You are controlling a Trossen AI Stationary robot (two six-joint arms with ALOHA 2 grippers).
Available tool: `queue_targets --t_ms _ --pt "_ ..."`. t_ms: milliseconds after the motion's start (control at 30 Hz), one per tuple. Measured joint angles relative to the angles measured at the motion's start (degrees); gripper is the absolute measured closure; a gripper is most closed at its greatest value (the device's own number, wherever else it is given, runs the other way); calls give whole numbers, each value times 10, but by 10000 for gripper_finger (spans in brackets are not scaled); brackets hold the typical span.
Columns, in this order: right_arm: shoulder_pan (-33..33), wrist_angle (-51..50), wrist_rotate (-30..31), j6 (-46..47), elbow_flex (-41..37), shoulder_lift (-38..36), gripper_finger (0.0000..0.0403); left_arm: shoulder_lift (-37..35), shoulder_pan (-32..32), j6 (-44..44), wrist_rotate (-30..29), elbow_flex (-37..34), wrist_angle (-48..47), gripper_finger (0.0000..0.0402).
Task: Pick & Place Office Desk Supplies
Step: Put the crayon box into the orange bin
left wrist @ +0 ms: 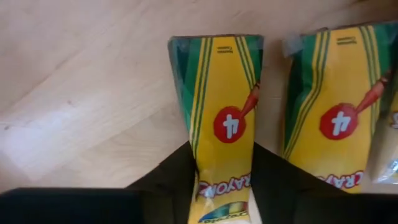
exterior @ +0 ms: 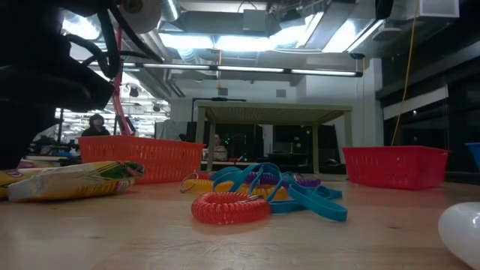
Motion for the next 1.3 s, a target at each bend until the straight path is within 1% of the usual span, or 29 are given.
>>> queue_targets --t_ms 133,267,367,467,533,600,633,700,767,800,867,967,1033,1100,1167,1300 --pt "0 0 0 0 0 0 285 -4 0 -6 1 0 2 313" --pt "0 0 0 0 0 0 285 -34 -7 -23 4 -5 -6 323" --pt "0 0 0 -2 0 0 285 -88 -15 -47 -1 -2 -6 318" --pt "0 0 0 -11 0 0 285 -155 -26 -81 -36 -3 -20 315" --pt "0 0 0 -17 0 0 285 -207 -34 -105 -77 -3 -17 316" --pt "0 0 0 -17 0 0 285 -259 -41 -119 -135 -2 -17 318" --pt "0 1 0 -18 0 0 285 -283 -43 -123 -171 -2 -18 319" --pt "0 0 0 -18 0 0 285 -326 -43 -120 -265 -2 -21 319" --pt "0 0 0 -18 0 0 285 -362 -33 -99 -363 -2 -33 317" --pt "0 1 0 -18 0 0 285 -376 -22 -82 -397 -2 -40 316" --pt "0 1 0 -19 0 0 285 -393 13 -34 -430 -2 -47 315" --pt "0 3 3 -21 0 0 285 -396 85 58 -431 -2 -39 314" --pt "0 5 14 -29 0 0 285 -389 131 124 -409 -2 -21 314" --pt "0 6 18 -33 0 0 285 -377 173 186 -368 -2 -8 314" --pt "0 7 19 -34 0 0 285 -359 208 225 -321 -2 -9 312" --pt "0 7 20 -41 0 0 285 -315 250 299 -236 -2 2 298"
